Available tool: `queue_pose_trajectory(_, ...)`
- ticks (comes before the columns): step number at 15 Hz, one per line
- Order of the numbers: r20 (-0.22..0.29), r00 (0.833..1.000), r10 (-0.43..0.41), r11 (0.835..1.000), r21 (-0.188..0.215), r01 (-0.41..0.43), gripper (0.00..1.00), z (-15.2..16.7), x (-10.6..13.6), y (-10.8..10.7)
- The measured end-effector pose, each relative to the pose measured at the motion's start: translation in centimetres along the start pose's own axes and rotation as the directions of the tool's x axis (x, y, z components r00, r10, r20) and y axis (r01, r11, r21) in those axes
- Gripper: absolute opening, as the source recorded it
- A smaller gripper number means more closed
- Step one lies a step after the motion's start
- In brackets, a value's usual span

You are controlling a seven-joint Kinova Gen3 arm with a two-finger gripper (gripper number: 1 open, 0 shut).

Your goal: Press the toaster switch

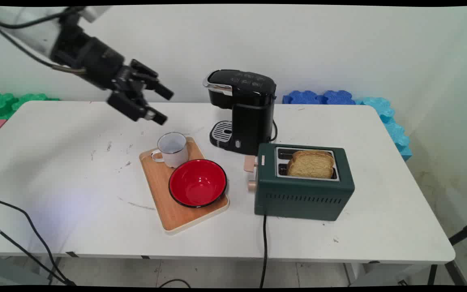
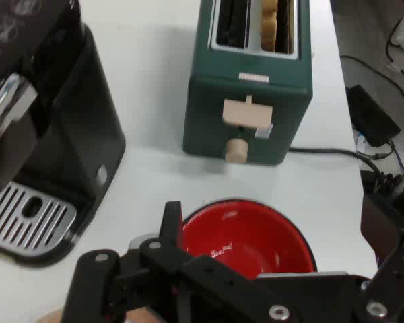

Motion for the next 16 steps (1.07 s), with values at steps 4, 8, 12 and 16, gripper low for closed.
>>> queue_pose_trajectory(4,0.011,1.000,0.020,1.000,-0.008,-0.020,1.00,4.0,2.1,0.2)
queue_pose_trajectory(8,0.027,0.998,0.055,0.998,-0.018,-0.054,1.00,7.8,3.1,0.1)
queue_pose_trajectory(12,0.038,0.995,0.095,0.995,-0.020,-0.095,1.00,10.7,3.5,-0.1)
queue_pose_trajectory(16,0.050,0.992,0.119,0.993,-0.018,-0.118,0.00,13.5,3.7,-0.4)
